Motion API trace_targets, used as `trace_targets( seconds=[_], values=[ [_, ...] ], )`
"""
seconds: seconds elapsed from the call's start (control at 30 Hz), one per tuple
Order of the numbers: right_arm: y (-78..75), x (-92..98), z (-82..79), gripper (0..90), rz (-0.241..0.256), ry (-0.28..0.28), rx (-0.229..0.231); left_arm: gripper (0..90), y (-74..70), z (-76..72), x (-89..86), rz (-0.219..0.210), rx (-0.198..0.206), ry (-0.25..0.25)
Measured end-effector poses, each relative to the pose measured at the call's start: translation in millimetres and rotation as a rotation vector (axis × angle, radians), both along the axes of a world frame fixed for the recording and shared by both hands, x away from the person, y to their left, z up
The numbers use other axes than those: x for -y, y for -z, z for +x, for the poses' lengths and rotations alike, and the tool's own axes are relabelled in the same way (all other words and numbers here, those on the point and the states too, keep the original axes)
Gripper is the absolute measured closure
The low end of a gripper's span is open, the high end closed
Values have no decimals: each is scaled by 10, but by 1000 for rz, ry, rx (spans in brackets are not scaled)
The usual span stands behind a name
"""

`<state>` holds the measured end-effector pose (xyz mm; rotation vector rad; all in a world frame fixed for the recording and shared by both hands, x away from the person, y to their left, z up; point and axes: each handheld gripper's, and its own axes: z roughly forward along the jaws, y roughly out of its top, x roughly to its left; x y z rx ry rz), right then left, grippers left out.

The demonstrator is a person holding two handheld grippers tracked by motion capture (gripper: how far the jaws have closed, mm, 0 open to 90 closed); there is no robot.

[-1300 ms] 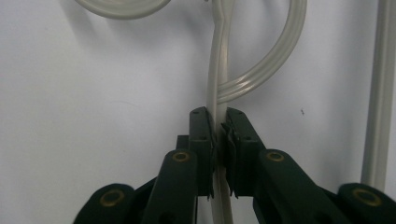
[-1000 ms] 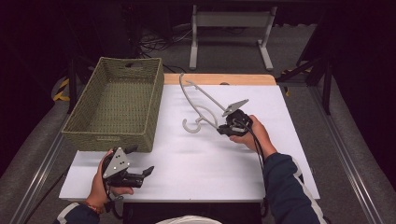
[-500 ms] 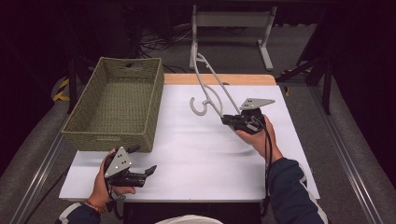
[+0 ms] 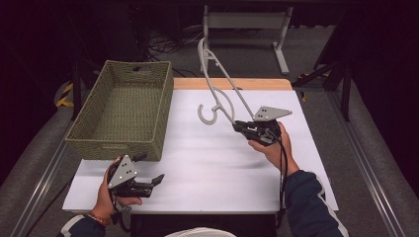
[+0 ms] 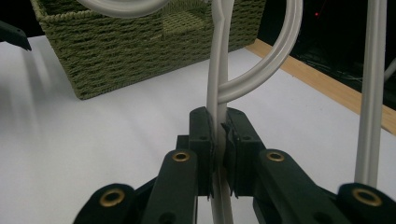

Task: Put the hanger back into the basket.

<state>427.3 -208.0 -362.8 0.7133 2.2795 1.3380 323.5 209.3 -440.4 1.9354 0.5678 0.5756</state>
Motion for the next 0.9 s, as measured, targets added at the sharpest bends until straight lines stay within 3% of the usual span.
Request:
trace_targets(
  seconds=[0.3, 0.43, 0.67, 0.83, 0.9],
  values=[
    [-2, -99, -59, 825, 9, -35, 23, 123, -71, -11, -48, -22, 15, -7],
    [4, -101, -118, 825, 15, -72, 62, 136, -180, -18, -72, -58, 39, -10],
    [92, -83, -188, 825, 8, -111, 90, 152, -368, -30, -101, -97, 85, -6],
    [132, -141, -275, 825, -111, -132, 145, 155, -618, -35, -156, -105, 148, -21],
    [163, -170, -311, 824, -158, -149, 148, 163, -725, -16, -143, -81, 178, -42]
  ],
)
